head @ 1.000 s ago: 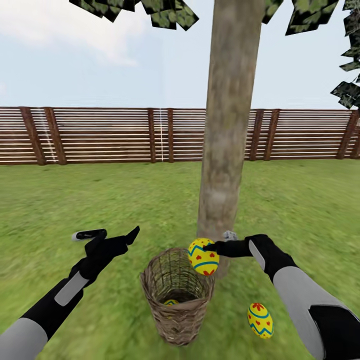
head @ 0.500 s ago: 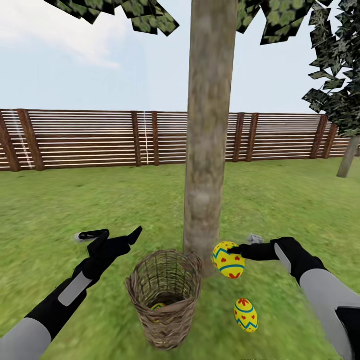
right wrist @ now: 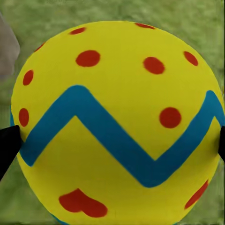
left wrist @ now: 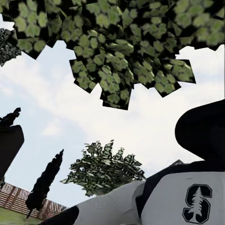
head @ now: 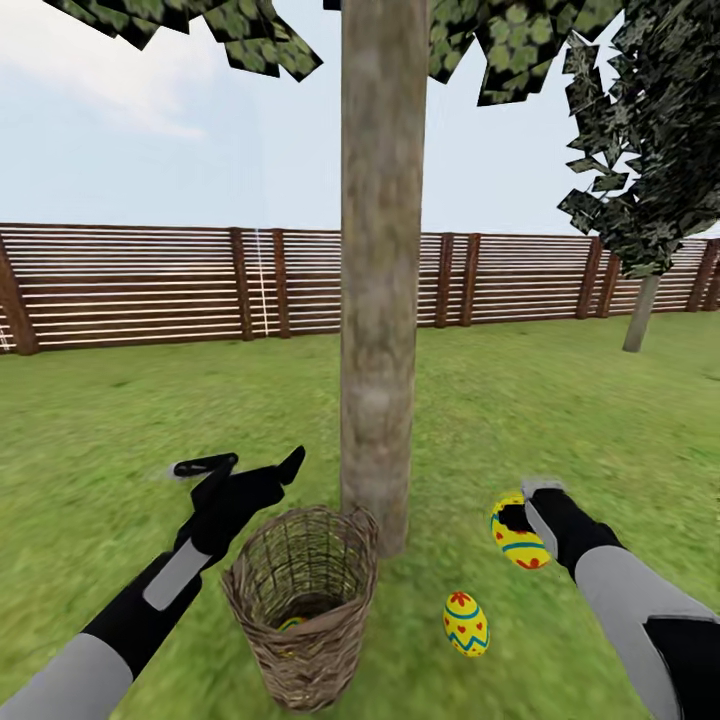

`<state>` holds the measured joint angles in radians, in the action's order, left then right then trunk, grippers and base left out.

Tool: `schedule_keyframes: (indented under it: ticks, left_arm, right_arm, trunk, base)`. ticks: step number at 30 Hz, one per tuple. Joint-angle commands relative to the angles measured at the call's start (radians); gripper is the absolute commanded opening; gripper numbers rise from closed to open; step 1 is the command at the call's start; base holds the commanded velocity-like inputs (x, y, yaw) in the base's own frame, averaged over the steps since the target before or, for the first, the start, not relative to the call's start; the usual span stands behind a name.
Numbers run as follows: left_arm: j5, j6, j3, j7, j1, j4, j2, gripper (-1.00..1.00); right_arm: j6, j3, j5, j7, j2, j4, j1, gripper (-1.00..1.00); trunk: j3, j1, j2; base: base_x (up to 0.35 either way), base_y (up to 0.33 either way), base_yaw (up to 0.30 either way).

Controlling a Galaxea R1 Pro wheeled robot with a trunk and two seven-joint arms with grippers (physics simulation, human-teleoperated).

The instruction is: Take the three Easter eggs out of the wicker basket on the lawn in the garden, then place them on the lawn next to a single tree (choose any tree) so that all three eggs are next to the same tree and none are left in the basket.

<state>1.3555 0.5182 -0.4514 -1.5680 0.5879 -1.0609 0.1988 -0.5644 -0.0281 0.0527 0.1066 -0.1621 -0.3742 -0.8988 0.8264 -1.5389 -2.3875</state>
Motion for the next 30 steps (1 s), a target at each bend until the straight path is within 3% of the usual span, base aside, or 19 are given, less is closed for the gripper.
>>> schedule_keyframes:
  ticks: [1,3,4,6,13,17,22,30]
  left_arm:
    - [0.005,0.011,-0.005,-0.003,0.001,0.003,-0.031,1.00]
    - [0.002,0.011,-0.027,-0.003,0.001,0.006,-0.075,1.00]
    - [0.001,0.010,-0.056,-0.003,0.001,0.006,-0.087,1.00]
    - [0.002,0.010,-0.087,0.033,0.001,0.004,-0.093,1.00]
    - [0.001,0.010,-0.096,0.046,0.001,0.006,-0.094,1.00]
    - [0.001,0.005,-0.098,0.048,0.001,0.005,-0.097,1.00]
    - [0.001,0.004,-0.112,0.095,0.001,0.005,-0.111,1.00]
    - [0.001,0.004,-0.113,0.103,0.001,0.006,-0.114,1.00]
  right_arm:
    - [0.010,-0.004,-0.006,0.018,0.013,0.006,0.003,-1.00]
    - [0.040,-0.004,-0.025,0.037,0.064,0.035,0.004,-1.00]
    - [0.076,-0.004,-0.057,0.073,0.096,0.064,0.004,-1.00]
    - [0.143,-0.003,-0.091,0.130,0.123,0.091,0.004,-1.00]
    - [0.168,-0.001,-0.083,0.147,0.133,0.098,0.006,-1.00]
    - [0.171,-0.001,-0.084,0.145,0.162,0.101,0.016,-1.00]
    - [0.177,0.000,-0.082,0.137,0.165,0.101,0.020,-1.00]
    - [0.178,0.001,-0.082,0.137,0.167,0.101,0.021,-1.00]
  trunk:
    - [0.001,0.000,-0.001]
    - [0.000,0.000,-0.001]
    - [0.000,0.000,-0.001]
    - [0.000,0.000,-0.001]
    - [-0.003,0.000,-0.001]
    - [-0.008,0.000,-0.001]
    - [-0.014,0.000,-0.001]
    - [-0.023,0.000,-0.001]
  base:
    - [0.000,0.000,-0.086]
    - [0.000,0.000,-0.031]
    - [0.000,0.000,-0.006]
    - [0.000,-0.025,-0.002]
    - [0.000,-0.052,-0.088]
    - [0.000,0.000,-0.213]
    - [0.000,0.000,-0.215]
    - [0.000,0.000,-0.215]
